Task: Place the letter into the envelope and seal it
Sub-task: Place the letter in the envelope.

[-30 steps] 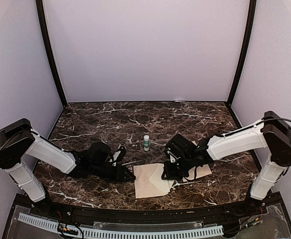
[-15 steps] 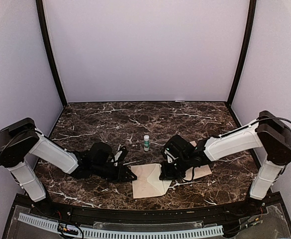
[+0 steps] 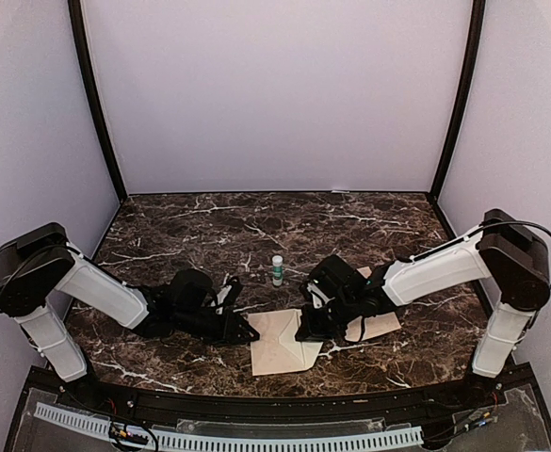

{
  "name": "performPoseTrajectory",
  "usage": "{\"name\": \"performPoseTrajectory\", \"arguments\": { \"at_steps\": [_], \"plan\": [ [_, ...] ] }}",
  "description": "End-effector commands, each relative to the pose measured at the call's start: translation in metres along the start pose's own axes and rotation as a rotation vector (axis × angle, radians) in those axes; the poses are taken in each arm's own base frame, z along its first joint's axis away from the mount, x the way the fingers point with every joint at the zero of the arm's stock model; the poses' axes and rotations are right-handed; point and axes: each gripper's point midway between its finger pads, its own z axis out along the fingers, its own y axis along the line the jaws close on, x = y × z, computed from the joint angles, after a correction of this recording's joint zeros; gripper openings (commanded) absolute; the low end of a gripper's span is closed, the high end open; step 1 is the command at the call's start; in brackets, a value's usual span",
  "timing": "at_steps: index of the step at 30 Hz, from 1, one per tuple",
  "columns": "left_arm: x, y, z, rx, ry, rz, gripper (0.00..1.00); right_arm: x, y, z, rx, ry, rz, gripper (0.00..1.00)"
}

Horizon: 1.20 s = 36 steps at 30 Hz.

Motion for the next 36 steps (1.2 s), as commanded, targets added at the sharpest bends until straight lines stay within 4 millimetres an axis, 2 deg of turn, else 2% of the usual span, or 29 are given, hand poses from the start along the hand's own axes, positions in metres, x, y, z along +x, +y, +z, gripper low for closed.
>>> {"name": "performPoseTrajectory", "arguments": {
  "at_steps": [1,17,23,26,27,28,29,30,36],
  "plan": [
    [0.021,0.017,0.006,-0.061,0.071,-0.029,0.32,0.003,0.004,0.011,-0.010,0.018,0.002,0.00],
    [0.014,0.012,0.005,-0.053,0.041,-0.016,0.31,0.002,0.017,0.009,-0.031,0.006,-0.019,0.00],
    [0.007,0.009,-0.009,-0.075,-0.013,0.000,0.35,-0.004,0.014,-0.011,0.010,-0.043,-0.019,0.19],
    [0.001,0.003,-0.017,-0.086,-0.035,0.018,0.39,-0.009,0.018,-0.028,0.018,-0.087,-0.026,0.31],
    [-0.005,-0.005,-0.021,-0.076,-0.051,0.036,0.42,-0.010,0.018,-0.035,0.020,-0.106,-0.029,0.36],
    [-0.005,-0.002,-0.023,-0.095,-0.045,0.037,0.43,-0.012,0.017,-0.041,0.023,-0.124,-0.028,0.41],
    [-0.012,-0.011,-0.026,-0.085,-0.061,0.061,0.47,-0.011,0.015,-0.048,0.029,-0.141,-0.028,0.46],
    [-0.013,-0.008,-0.029,-0.107,-0.058,0.061,0.49,-0.012,0.014,-0.055,0.029,-0.158,-0.028,0.51],
    [-0.037,-0.024,-0.054,-0.133,-0.115,0.104,0.72,-0.014,0.003,-0.092,0.087,-0.234,-0.062,0.77]
  ]
}}
